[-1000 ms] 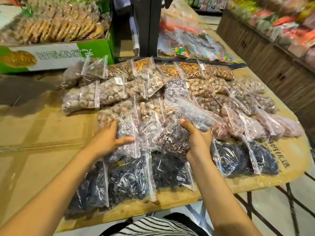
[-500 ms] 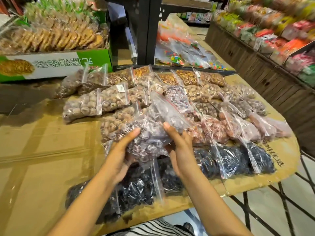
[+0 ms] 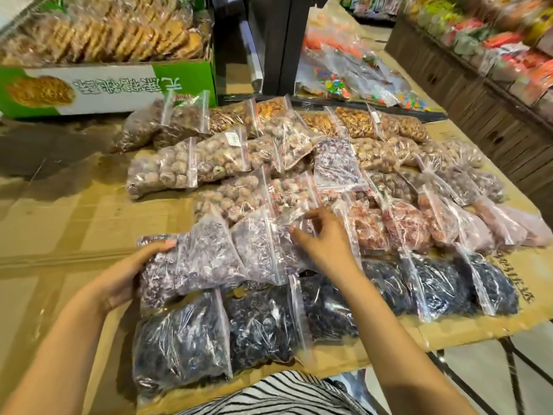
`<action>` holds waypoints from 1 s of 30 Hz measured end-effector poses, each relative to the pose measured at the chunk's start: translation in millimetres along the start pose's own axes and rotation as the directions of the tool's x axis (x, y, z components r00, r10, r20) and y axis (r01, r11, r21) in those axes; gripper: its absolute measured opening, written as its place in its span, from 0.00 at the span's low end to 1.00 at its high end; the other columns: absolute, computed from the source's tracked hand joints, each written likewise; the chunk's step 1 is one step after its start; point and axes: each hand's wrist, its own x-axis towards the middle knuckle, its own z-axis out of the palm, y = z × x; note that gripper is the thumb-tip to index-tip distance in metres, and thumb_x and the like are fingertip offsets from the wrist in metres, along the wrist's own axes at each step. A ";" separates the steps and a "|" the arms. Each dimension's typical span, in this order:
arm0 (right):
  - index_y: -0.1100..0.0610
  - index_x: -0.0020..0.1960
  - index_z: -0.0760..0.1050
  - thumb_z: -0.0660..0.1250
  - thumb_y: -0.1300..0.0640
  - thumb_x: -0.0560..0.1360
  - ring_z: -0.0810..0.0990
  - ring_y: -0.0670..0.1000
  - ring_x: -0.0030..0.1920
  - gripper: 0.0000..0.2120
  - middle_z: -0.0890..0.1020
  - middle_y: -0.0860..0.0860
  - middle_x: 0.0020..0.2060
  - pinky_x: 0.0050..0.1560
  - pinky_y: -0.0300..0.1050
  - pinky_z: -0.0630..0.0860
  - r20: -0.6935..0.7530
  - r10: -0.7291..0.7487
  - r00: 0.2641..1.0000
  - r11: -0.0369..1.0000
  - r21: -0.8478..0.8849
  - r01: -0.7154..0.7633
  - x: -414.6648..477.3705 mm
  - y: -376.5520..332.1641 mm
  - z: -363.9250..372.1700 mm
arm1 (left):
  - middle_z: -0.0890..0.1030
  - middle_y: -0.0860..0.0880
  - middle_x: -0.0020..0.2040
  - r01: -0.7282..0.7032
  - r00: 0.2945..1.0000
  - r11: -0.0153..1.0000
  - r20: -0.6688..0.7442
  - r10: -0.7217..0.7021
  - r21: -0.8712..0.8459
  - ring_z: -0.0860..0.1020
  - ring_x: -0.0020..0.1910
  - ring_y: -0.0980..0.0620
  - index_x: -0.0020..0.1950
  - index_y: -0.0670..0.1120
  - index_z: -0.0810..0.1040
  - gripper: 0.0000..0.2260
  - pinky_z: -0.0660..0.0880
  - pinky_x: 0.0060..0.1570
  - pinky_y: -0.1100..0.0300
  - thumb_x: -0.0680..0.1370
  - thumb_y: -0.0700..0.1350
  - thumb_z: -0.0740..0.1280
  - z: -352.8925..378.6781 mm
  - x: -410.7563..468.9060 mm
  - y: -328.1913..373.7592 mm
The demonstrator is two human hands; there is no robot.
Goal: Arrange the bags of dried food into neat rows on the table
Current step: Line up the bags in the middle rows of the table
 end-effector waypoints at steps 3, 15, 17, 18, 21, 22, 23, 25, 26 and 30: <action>0.54 0.56 0.70 0.70 0.51 0.72 0.73 0.53 0.57 0.16 0.74 0.54 0.56 0.57 0.48 0.72 0.003 -0.004 1.000 0.993 -0.120 0.005 2.3 2.2 9.1 | 0.83 0.45 0.40 0.018 0.953 0.919 -0.284 0.103 0.395 0.80 0.42 0.44 0.47 0.44 0.81 0.38 0.73 0.46 0.54 0.56 0.76 0.67 -4.8 2.8 -5.2; 0.60 0.73 0.57 0.59 0.27 0.67 0.57 0.58 0.71 0.47 0.62 0.59 0.72 0.71 0.56 0.57 -0.077 -0.049 0.996 0.853 -0.521 0.002 -7.5 24.7 15.7 | 0.68 0.48 0.73 -0.171 0.832 0.545 -0.176 0.526 0.821 0.67 0.70 0.43 0.75 0.51 0.62 0.44 0.63 0.70 0.42 0.67 0.77 0.58 57.0 10.3 -11.3; 0.60 0.69 0.62 0.59 0.27 0.67 0.58 0.58 0.71 0.45 0.63 0.58 0.71 0.71 0.57 0.58 -0.079 -0.063 0.995 0.843 -0.539 0.011 -6.6 28.1 15.1 | 0.72 0.45 0.69 -0.158 0.836 0.551 -0.186 0.517 0.819 0.69 0.68 0.42 0.74 0.49 0.64 0.43 0.64 0.68 0.42 0.67 0.74 0.61 59.1 6.6 -6.6; 0.59 0.68 0.64 0.59 0.27 0.67 0.59 0.58 0.71 0.43 0.64 0.58 0.70 0.71 0.58 0.59 -0.083 -0.075 0.994 0.840 -0.542 0.018 -6.5 29.4 15.1 | 0.77 0.44 0.64 -0.159 0.839 0.547 -0.180 0.514 0.822 0.72 0.65 0.41 0.71 0.48 0.67 0.40 0.66 0.67 0.42 0.67 0.72 0.61 58.1 6.5 -4.6; 0.58 0.66 0.65 0.58 0.27 0.68 0.59 0.58 0.70 0.40 0.65 0.58 0.69 0.71 0.58 0.58 -0.080 -0.091 0.993 0.847 -0.531 0.035 -9.4 31.2 17.9 | 0.78 0.51 0.35 -0.178 0.843 0.531 -0.151 0.517 0.828 0.79 0.42 0.48 0.57 0.50 0.71 0.32 0.72 0.58 0.41 0.66 0.74 0.57 45.2 11.8 1.6; 0.58 0.66 0.65 0.57 0.27 0.68 0.60 0.58 0.70 0.40 0.66 0.58 0.69 0.70 0.57 0.58 -0.083 -0.099 0.992 0.849 -0.526 0.041 -10.8 31.4 18.9 | 0.77 0.53 0.32 -0.175 0.839 0.500 -0.137 0.527 0.848 0.78 0.38 0.50 0.55 0.51 0.71 0.33 0.73 0.56 0.42 0.67 0.76 0.54 42.2 15.1 1.4; 0.58 0.65 0.66 0.56 0.27 0.68 0.60 0.57 0.69 0.39 0.67 0.57 0.68 0.69 0.56 0.58 -0.088 -0.110 0.990 0.851 -0.523 0.048 -11.4 31.7 19.2 | 0.76 0.53 0.32 -0.167 0.835 0.472 -0.130 0.535 0.866 0.78 0.38 0.50 0.54 0.51 0.71 0.33 0.74 0.54 0.42 0.67 0.77 0.51 43.0 16.3 2.7; 0.58 0.63 0.67 0.54 0.26 0.68 0.61 0.57 0.68 0.40 0.68 0.57 0.66 0.68 0.55 0.59 -0.082 -0.121 0.989 0.856 -0.514 0.062 -10.2 33.1 17.2 | 0.80 0.50 0.41 -0.146 0.832 0.473 -0.151 0.534 0.869 0.80 0.46 0.45 0.56 0.50 0.71 0.33 0.74 0.56 0.41 0.69 0.76 0.51 50.2 19.3 6.4; 0.59 0.63 0.68 0.52 0.25 0.67 0.62 0.56 0.66 0.41 0.69 0.57 0.65 0.67 0.54 0.60 -0.078 -0.125 0.989 0.862 -0.503 0.070 -8.6 33.3 14.6 | 0.80 0.47 0.50 -0.142 0.823 0.485 -0.169 0.542 0.863 0.78 0.53 0.44 0.59 0.50 0.71 0.32 0.73 0.59 0.41 0.71 0.74 0.53 55.4 20.4 9.3; 0.57 0.64 0.66 0.53 0.25 0.67 0.64 0.52 0.63 0.41 0.72 0.53 0.61 0.66 0.50 0.64 -0.125 -0.059 0.990 0.926 -0.377 0.007 10.1 34.1 -4.9 | 0.72 0.46 0.67 -0.246 0.767 0.503 -0.151 0.623 0.829 0.71 0.65 0.46 0.68 0.47 0.67 0.34 0.68 0.66 0.43 0.71 0.70 0.57 71.3 26.7 37.8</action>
